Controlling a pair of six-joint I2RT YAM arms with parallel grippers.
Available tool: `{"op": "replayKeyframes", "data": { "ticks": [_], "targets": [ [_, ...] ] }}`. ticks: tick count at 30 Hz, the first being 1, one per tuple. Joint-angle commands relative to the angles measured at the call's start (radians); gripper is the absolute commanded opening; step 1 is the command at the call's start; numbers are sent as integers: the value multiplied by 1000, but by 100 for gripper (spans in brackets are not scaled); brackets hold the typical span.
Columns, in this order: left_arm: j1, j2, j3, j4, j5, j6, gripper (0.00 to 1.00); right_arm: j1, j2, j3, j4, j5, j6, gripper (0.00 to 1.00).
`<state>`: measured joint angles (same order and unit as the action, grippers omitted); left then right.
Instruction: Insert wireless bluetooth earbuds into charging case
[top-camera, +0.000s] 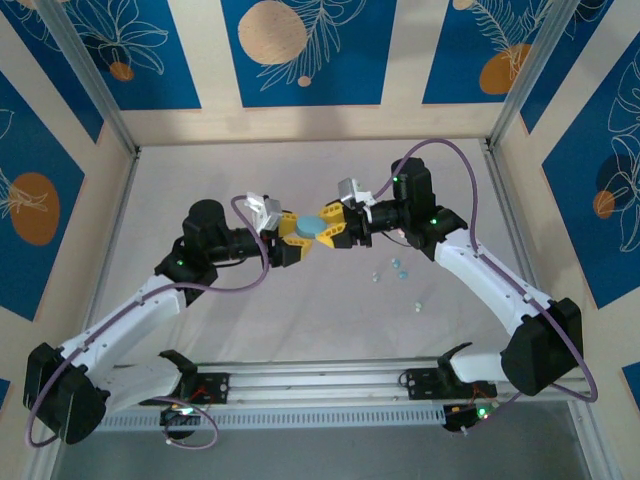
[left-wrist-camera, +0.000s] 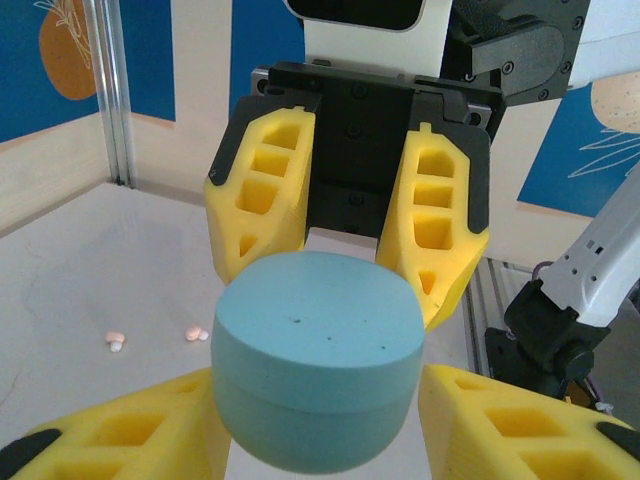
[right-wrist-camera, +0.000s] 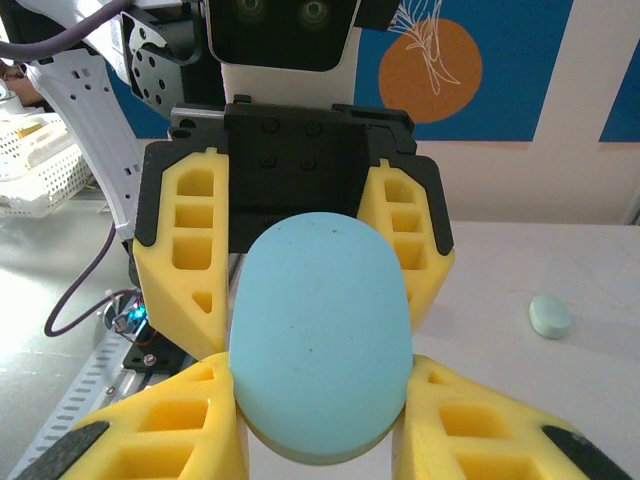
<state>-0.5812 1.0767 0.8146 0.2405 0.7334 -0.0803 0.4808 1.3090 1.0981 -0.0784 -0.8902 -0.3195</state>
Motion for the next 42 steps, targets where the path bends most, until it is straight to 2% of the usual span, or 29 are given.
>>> {"op": "replayKeyframes", "data": {
  "ticks": [1,8,14,21,31,42],
  "targets": [
    [-10,2,35,49,34,-16,50,9,-2,20,10,-4,11,32],
    [-12,1,31,89,34,-33,50,9,-1,22,-19,0,-11,32],
    [-12,11,35,81,45,-33,45,9,0,16,1,-1,2,32],
    [-11,6,31,72,50,-15,51,6,1,14,19,-7,27,32],
    [-14,9,34,69,74,13,47,-4,4,17,16,-37,41,32],
    [-15,-4,44,23,74,62,49,-13,8,17,28,-58,63,32]
  ]
}}
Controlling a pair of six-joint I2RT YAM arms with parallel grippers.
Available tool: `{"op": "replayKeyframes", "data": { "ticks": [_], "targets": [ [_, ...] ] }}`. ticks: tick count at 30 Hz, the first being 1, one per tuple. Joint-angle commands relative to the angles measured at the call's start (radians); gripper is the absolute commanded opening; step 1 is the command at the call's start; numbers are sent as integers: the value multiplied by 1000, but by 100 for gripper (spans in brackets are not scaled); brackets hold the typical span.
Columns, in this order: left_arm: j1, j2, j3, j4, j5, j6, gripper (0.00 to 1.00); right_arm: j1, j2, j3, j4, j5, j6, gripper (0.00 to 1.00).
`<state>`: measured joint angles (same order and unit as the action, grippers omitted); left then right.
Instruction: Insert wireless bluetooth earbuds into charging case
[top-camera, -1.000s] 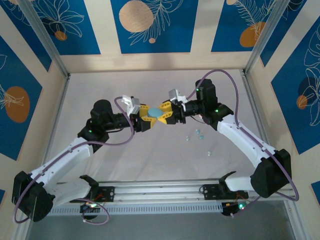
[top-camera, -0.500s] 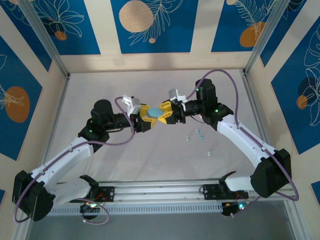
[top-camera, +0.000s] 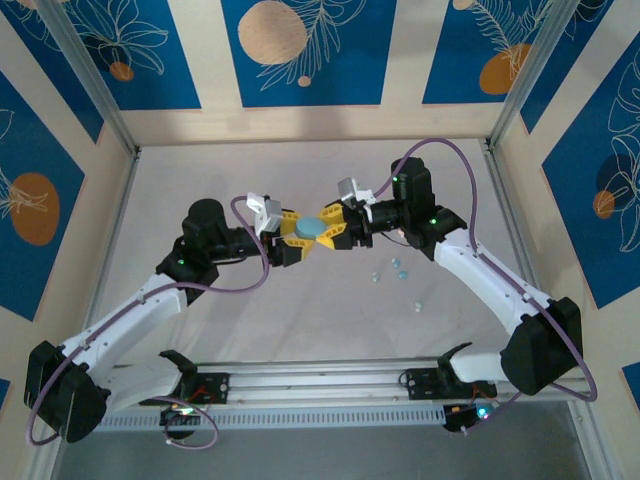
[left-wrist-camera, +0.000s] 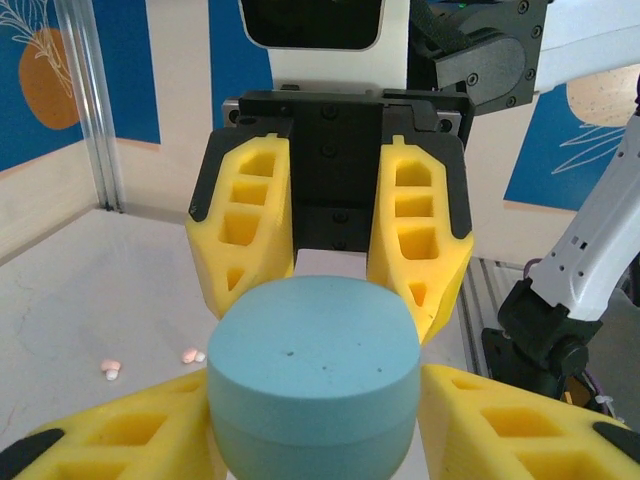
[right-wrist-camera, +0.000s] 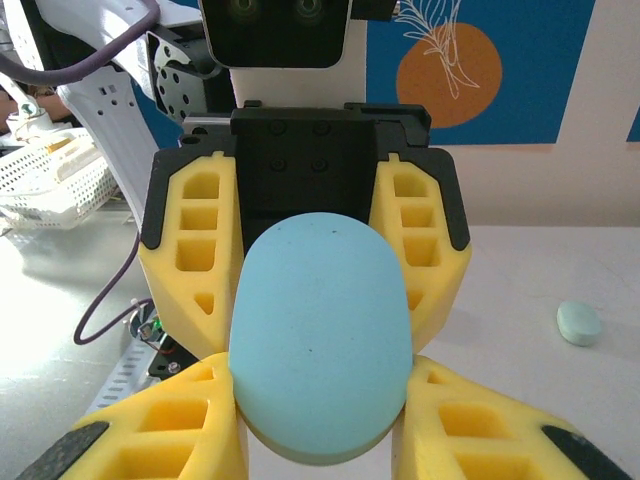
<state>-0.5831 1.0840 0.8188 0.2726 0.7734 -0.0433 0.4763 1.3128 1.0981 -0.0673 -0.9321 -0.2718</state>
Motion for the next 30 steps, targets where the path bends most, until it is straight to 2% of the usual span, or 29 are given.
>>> {"op": "replayKeyframes", "data": {
  "ticks": [1,11,21,27,30],
  "targets": [
    [-12,-12,40,-4,29,20,48,-8,5,19,14,-14,13,32],
    [-13,-1,45,28,32,-20,40,0,1,22,-10,22,-18,32],
    [-12,7,35,66,38,-52,45,5,-2,17,-10,43,-27,32],
    [-13,5,37,54,37,-47,40,6,-3,17,-11,51,-30,32],
    [-13,3,35,53,35,-43,37,6,-4,17,-14,61,-23,36]
  ]
}}
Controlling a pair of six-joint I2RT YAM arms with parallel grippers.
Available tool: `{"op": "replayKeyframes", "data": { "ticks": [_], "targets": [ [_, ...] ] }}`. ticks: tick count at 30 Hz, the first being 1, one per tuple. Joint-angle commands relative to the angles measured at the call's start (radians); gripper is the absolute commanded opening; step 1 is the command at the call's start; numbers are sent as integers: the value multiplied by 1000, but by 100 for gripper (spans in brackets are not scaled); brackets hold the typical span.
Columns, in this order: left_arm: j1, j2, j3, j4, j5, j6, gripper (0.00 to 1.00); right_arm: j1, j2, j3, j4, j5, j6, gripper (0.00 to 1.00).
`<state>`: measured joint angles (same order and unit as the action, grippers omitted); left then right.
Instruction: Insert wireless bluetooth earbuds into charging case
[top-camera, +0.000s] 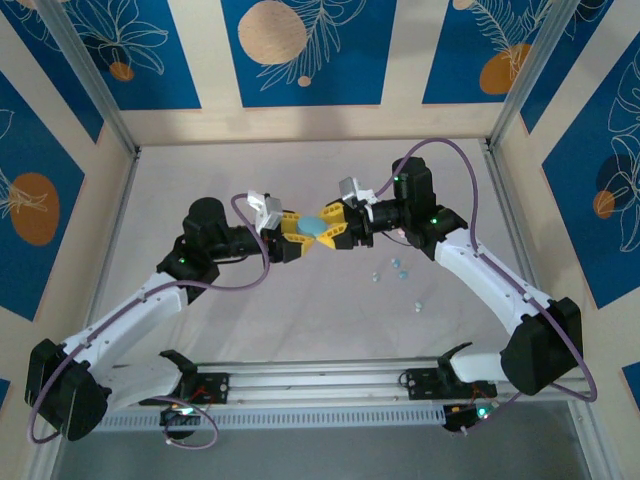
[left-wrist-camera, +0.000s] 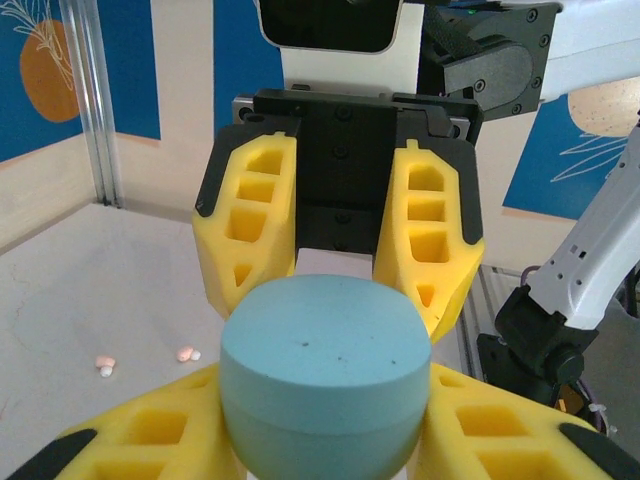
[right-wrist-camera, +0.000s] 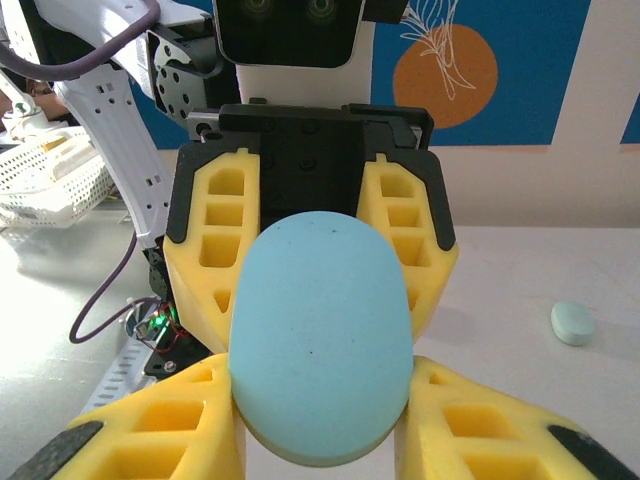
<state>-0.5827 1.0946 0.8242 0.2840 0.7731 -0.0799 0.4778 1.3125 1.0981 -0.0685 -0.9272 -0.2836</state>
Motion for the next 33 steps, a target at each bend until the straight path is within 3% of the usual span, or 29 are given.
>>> {"op": "replayKeyframes", "data": {
  "ticks": [1,10,19,27,33],
  "targets": [
    [-13,-11,28,40,33,-2,36,3,-7,17,-15,58,-7,38],
    [-21,-29,10,22,31,53,34,-28,6,67,-36,94,239,57],
    [-26,-19,16,22,22,57,34,-43,11,74,-30,102,329,62],
    [-31,-12,7,59,16,34,34,-46,21,98,-53,180,395,64],
    [-36,-12,-25,112,-57,2,34,-54,-5,127,-61,153,446,68]
  ]
}}
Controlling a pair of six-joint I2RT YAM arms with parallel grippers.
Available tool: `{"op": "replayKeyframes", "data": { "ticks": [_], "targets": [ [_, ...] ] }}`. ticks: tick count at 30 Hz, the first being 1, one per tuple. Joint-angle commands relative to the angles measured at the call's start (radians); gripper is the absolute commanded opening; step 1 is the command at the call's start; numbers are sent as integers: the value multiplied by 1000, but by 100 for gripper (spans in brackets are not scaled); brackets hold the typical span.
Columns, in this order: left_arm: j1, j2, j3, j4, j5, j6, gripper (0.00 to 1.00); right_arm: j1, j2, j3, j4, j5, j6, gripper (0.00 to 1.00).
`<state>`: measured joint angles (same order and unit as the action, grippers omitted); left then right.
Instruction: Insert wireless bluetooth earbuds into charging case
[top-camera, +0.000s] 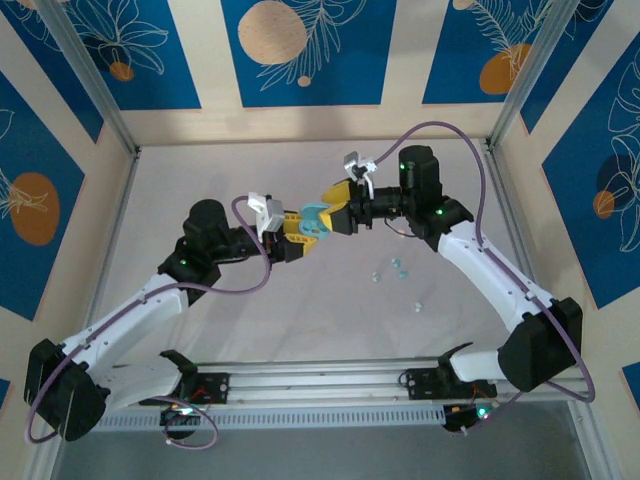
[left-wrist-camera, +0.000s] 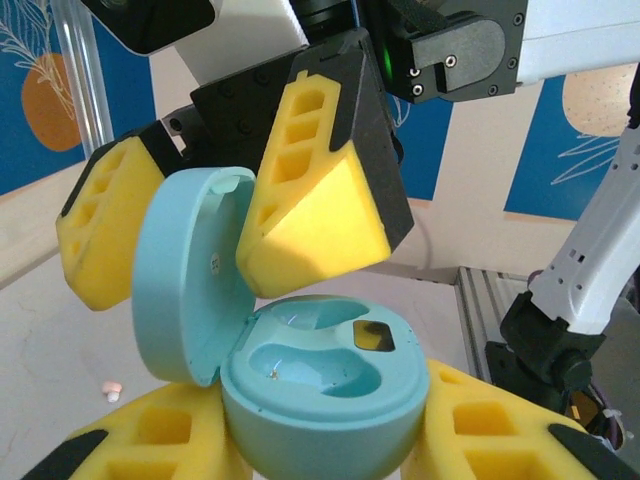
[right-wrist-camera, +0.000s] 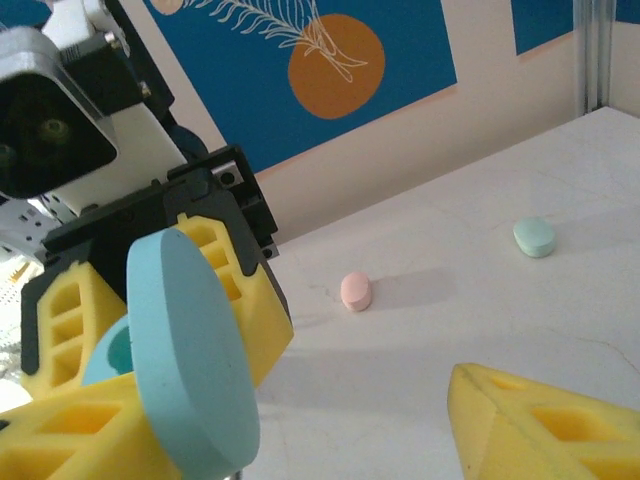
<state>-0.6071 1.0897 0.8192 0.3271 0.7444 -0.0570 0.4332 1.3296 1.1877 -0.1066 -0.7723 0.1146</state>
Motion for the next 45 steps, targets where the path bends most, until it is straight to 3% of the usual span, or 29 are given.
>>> {"op": "replayKeyframes", "data": {
  "ticks": [1,7,10,13,15,19,26,34,45],
  "targets": [
    [-13,-8,-33,92,-45,-30,34,-15,-33,43,-25,13,71,69],
    [-14,-14,-78,166,-107,-54,34,-102,-132,24,-29,97,201,74],
    [-14,-17,-92,194,-129,-64,34,-157,-186,-30,-54,226,252,74],
    [-14,-20,-100,213,-136,-76,34,-226,-183,-50,-206,436,308,55],
    [-15,-23,-106,230,-140,-88,34,-292,-141,-45,-343,515,356,47],
    [-16,-25,-119,268,-146,-116,34,-398,-18,-56,-516,460,354,41],
    [-20,-30,-121,288,-157,-130,34,-395,177,-70,-662,589,304,30],
    [-22,-58,-129,265,-171,-125,34,-388,248,-148,-669,699,326,32],
    [-21,-59,-124,257,-170,-120,34,-389,328,-178,-600,652,279,35]
  ]
}}
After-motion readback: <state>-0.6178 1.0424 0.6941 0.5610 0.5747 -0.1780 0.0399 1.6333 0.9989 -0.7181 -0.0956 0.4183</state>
